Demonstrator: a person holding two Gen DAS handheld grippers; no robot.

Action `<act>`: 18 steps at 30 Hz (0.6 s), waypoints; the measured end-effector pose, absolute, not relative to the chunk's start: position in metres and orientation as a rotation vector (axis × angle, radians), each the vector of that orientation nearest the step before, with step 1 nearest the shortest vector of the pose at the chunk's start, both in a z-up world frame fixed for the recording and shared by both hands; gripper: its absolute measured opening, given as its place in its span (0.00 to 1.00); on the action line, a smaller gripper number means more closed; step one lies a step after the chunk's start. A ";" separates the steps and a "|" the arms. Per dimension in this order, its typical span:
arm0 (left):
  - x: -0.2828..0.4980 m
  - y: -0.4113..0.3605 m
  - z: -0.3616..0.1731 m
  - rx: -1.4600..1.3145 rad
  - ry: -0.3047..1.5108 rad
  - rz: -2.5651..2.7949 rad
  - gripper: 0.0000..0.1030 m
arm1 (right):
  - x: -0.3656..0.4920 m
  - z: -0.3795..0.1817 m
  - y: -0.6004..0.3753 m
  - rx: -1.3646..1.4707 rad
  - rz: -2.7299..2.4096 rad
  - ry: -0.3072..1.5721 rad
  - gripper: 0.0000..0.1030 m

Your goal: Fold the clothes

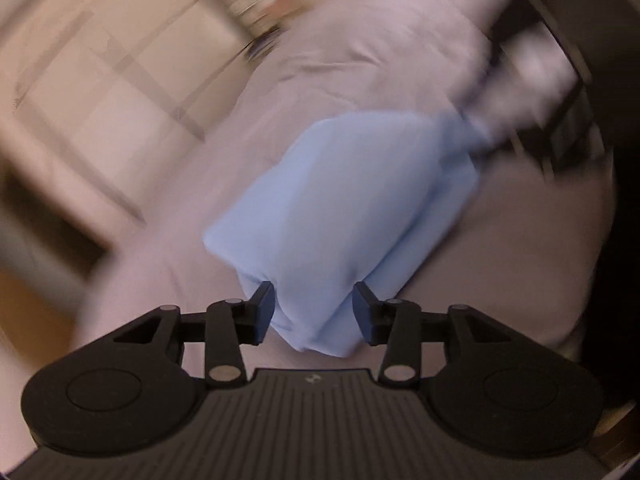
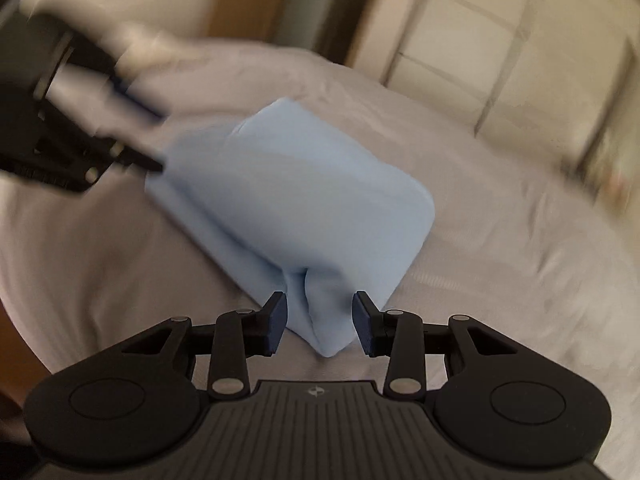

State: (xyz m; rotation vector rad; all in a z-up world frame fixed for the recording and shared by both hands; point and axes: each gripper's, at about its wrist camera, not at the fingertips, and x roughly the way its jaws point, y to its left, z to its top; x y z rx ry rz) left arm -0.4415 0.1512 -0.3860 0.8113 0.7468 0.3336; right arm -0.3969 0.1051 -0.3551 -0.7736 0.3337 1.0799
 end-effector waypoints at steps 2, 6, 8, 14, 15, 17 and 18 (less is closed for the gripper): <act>-0.439 0.141 -0.409 1.034 0.733 0.309 0.39 | -0.413 -0.370 0.114 -0.913 1.018 0.192 0.39; -0.441 0.139 -0.441 1.252 0.712 0.230 0.13 | -0.425 -0.393 0.124 -1.077 0.926 0.032 0.27; -0.446 0.141 -0.430 1.197 0.677 0.233 0.12 | -0.426 -0.397 0.121 -1.099 0.922 -0.003 0.21; -0.459 0.140 -0.412 1.004 0.653 0.231 0.11 | -0.428 -0.397 0.096 -1.095 0.931 -0.061 0.14; -0.459 0.140 -0.421 1.011 0.675 0.225 0.11 | -0.430 -0.401 0.094 -1.114 0.942 -0.067 0.14; -0.459 0.137 -0.437 1.031 0.691 0.223 0.11 | -0.435 -0.412 0.091 -1.155 0.954 -0.095 0.16; -0.459 0.136 -0.440 1.032 0.693 0.230 0.10 | -0.436 -0.416 0.090 -1.170 0.957 -0.108 0.16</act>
